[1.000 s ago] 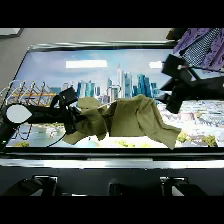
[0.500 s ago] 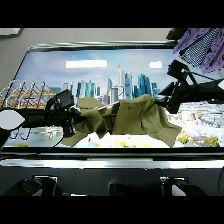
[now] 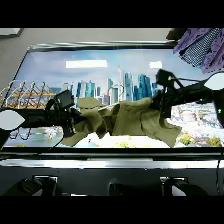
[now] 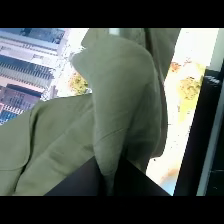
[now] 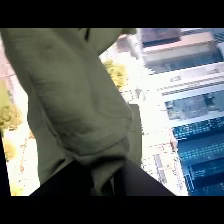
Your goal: Fold the clothes and pants, and hang the long-sleeved shirts on hangers.
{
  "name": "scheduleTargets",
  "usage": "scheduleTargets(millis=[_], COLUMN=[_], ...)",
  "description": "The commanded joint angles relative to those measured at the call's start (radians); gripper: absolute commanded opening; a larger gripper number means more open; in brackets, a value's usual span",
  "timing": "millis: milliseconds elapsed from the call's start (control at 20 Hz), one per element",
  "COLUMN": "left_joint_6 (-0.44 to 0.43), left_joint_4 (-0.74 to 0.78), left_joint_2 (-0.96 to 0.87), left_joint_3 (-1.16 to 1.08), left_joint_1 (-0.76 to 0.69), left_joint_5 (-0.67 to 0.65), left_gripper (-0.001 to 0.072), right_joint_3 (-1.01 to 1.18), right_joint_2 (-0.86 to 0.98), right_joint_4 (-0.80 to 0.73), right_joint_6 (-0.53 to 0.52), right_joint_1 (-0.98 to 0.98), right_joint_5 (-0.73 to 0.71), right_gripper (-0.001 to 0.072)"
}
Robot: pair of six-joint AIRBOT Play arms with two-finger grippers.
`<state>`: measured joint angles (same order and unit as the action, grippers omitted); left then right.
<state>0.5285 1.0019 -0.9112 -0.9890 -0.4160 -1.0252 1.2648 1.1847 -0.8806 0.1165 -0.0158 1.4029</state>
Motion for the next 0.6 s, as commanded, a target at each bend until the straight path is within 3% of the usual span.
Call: scheduleTargets(millis=[0, 50, 100, 150, 250, 300, 350, 400, 550], left_joint_6=[-0.005, -0.005, -0.005, -0.005, 0.000, 0.028, 0.079, 0.137, 0.275], left_joint_4=[-0.008, -0.008, -0.009, -0.008, -0.008, -0.008, -0.008, -0.008, -0.008], left_joint_2=[0.000, 0.000, 0.000, 0.000, 0.000, 0.000, 0.000, 0.001, 0.004], left_joint_3=[0.000, 0.000, 0.000, 0.000, 0.000, 0.000, 0.000, 0.000, 0.000], left_joint_1=[-0.002, -0.002, -0.002, -0.001, -0.001, -0.001, -0.001, -0.001, -0.001], left_joint_5=[-0.005, -0.003, -0.001, 0.005, 0.039, 0.081, 0.136, 0.204, 0.404], left_gripper=[0.0039, 0.0115, 0.0276, 0.0358, 0.0358, 0.0407, 0.0536, 0.0616, 0.0620], right_joint_3=[0.000, 0.000, 0.000, 0.000, 0.000, 0.000, 0.000, 0.000, 0.000], right_joint_2=[-0.001, -0.006, -0.018, -0.032, -0.073, -0.094, -0.117, -0.141, -0.227], right_joint_4=[-0.017, -0.019, -0.022, -0.031, -0.060, -0.080, -0.106, -0.132, -0.201], right_joint_6=[0.003, 0.003, 0.003, 0.003, 0.018, 0.044, 0.069, 0.098, 0.222], right_joint_1=[0.021, 0.021, 0.021, 0.021, 0.021, 0.021, 0.021, 0.021, 0.021], right_joint_5=[0.031, 0.034, 0.031, 0.023, 0.004, -0.002, -0.007, -0.016, -0.060], right_gripper=[0.0031, 0.0031, 0.0030, 0.0029, 0.0028, 0.0028, 0.0027, 0.0027, 0.0027])
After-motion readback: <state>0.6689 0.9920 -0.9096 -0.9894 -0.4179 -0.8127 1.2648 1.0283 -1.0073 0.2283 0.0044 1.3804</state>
